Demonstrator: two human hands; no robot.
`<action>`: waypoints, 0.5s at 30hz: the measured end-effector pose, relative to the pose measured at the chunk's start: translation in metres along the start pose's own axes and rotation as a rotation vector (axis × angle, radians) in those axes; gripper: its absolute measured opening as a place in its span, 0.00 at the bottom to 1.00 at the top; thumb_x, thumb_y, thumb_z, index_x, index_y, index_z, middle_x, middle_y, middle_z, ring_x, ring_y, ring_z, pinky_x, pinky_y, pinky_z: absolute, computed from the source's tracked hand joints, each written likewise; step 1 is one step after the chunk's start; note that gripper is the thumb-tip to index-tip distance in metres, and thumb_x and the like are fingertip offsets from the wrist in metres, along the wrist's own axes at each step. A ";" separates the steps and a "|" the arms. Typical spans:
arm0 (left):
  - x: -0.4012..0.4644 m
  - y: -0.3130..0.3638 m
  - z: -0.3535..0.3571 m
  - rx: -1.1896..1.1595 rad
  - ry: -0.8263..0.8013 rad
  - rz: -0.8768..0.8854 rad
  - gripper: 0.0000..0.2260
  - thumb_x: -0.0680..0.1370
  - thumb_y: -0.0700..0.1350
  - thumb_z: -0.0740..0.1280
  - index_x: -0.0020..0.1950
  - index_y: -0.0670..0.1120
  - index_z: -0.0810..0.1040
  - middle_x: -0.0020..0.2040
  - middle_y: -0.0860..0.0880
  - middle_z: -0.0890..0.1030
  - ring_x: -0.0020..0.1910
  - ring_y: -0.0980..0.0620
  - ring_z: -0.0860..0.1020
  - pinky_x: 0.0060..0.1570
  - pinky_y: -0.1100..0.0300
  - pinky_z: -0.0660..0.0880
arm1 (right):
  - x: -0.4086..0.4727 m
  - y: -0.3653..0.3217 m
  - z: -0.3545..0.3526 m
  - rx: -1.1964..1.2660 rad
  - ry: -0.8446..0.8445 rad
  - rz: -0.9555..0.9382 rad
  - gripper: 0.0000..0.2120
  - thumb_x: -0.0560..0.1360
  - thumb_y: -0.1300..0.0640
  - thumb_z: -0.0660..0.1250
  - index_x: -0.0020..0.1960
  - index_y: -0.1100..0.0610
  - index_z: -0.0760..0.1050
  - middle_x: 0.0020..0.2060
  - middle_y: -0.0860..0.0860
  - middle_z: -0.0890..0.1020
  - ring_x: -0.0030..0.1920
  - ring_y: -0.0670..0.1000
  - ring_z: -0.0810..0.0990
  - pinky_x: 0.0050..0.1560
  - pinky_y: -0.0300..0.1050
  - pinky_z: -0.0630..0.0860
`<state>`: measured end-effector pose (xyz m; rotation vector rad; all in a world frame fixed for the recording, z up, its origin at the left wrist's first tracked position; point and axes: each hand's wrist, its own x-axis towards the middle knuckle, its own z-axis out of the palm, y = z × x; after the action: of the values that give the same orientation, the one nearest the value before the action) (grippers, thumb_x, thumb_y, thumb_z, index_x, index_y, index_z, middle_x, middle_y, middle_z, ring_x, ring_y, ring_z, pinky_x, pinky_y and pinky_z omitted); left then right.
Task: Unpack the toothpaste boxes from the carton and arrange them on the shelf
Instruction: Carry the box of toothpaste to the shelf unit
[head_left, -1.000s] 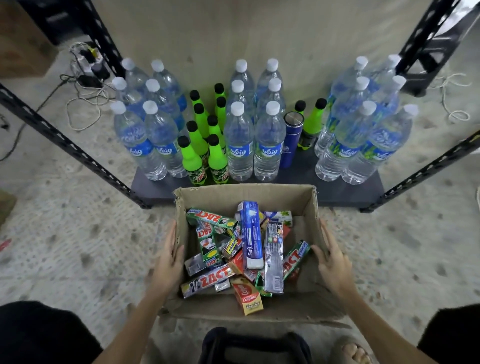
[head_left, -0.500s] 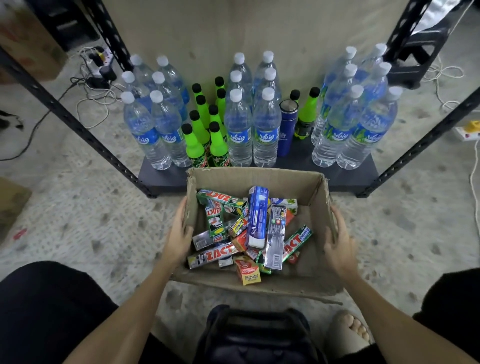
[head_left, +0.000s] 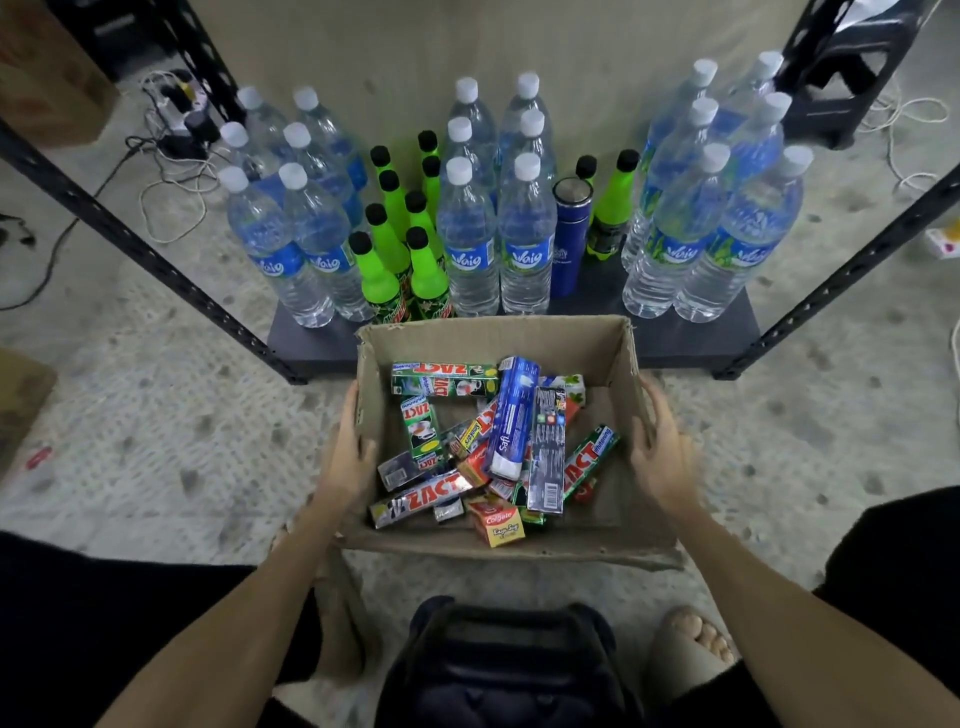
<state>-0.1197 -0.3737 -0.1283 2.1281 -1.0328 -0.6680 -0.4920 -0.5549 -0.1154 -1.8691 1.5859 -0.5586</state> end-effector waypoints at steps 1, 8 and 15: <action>0.000 0.002 0.001 0.002 0.003 0.023 0.36 0.74 0.40 0.56 0.82 0.48 0.52 0.73 0.51 0.68 0.68 0.57 0.68 0.67 0.56 0.65 | 0.000 0.004 0.003 0.008 0.013 0.007 0.30 0.81 0.59 0.60 0.77 0.35 0.57 0.51 0.58 0.85 0.42 0.61 0.82 0.47 0.58 0.78; -0.001 -0.008 0.000 -0.011 -0.023 0.055 0.38 0.76 0.33 0.58 0.83 0.54 0.50 0.81 0.55 0.60 0.79 0.59 0.59 0.77 0.43 0.61 | 0.001 0.014 0.001 -0.037 0.008 -0.024 0.29 0.82 0.58 0.59 0.78 0.38 0.57 0.41 0.60 0.83 0.34 0.61 0.79 0.40 0.58 0.77; 0.006 -0.013 0.001 -0.066 -0.021 0.039 0.40 0.75 0.30 0.62 0.81 0.56 0.52 0.76 0.54 0.66 0.74 0.57 0.67 0.74 0.45 0.65 | -0.001 0.004 0.004 -0.195 -0.076 0.001 0.36 0.80 0.40 0.61 0.80 0.37 0.43 0.57 0.63 0.83 0.51 0.67 0.83 0.49 0.60 0.79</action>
<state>-0.1106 -0.3729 -0.1392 2.0431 -1.0461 -0.6982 -0.4926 -0.5534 -0.1214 -2.0062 1.6403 -0.3382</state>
